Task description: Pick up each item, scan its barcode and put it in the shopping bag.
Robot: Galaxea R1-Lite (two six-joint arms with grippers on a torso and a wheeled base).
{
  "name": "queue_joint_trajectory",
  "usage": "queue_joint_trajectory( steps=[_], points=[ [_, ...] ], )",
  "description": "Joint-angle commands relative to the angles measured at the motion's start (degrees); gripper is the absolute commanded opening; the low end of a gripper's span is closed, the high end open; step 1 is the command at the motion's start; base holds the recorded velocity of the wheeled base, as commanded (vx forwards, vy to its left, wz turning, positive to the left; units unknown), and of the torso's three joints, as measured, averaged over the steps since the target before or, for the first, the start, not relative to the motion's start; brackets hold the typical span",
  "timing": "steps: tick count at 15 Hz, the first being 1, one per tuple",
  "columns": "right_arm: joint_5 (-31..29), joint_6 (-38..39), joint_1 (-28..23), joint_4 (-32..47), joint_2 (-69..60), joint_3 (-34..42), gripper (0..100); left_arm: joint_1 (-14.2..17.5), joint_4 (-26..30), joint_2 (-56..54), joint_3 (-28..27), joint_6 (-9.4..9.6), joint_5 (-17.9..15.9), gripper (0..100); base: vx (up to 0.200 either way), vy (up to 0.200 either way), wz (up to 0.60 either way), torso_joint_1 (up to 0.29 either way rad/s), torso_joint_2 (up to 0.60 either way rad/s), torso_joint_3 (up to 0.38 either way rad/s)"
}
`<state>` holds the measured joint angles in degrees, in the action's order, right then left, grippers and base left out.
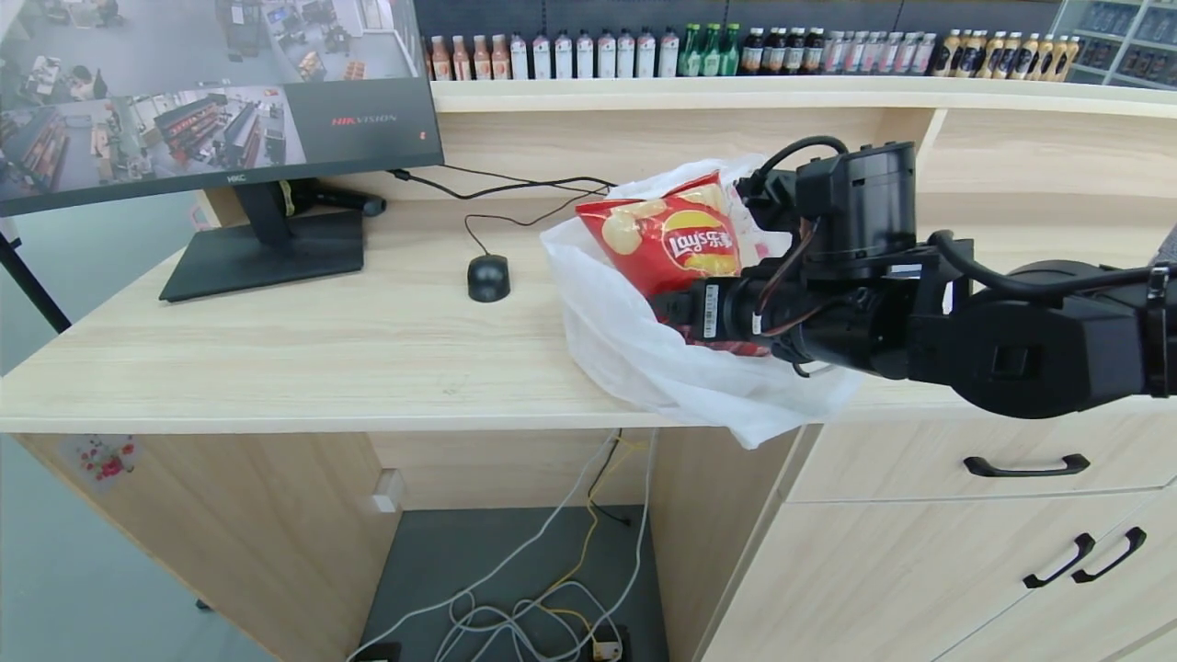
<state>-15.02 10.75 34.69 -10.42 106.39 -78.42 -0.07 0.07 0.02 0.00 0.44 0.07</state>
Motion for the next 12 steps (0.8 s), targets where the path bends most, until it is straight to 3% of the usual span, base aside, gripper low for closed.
queue_joint_trajectory(
  steps=[1,7,9,12],
  points=[
    [-0.01,-1.61,0.46,-2.15,-1.27,0.11,100,0.07,0.01,-0.02,0.00,0.00,0.01,100,0.000,0.000,0.00,0.000,0.00,0.000],
    [-0.01,-6.01,0.55,-7.95,-5.75,1.96,100,-0.01,0.01,-0.02,0.00,0.09,0.01,100,0.000,0.000,0.00,0.000,0.00,0.000],
    [-0.63,-6.97,1.16,-14.63,-7.95,7.32,100,-0.01,0.01,-0.02,0.00,0.09,0.01,100,0.000,0.000,0.00,0.000,0.00,0.000],
    [-1.86,-9.17,2.13,-31.94,-11.29,20.85,100,-0.01,0.01,-0.02,0.00,0.09,0.01,100,0.000,0.000,0.00,0.000,0.00,0.000]
  ],
)
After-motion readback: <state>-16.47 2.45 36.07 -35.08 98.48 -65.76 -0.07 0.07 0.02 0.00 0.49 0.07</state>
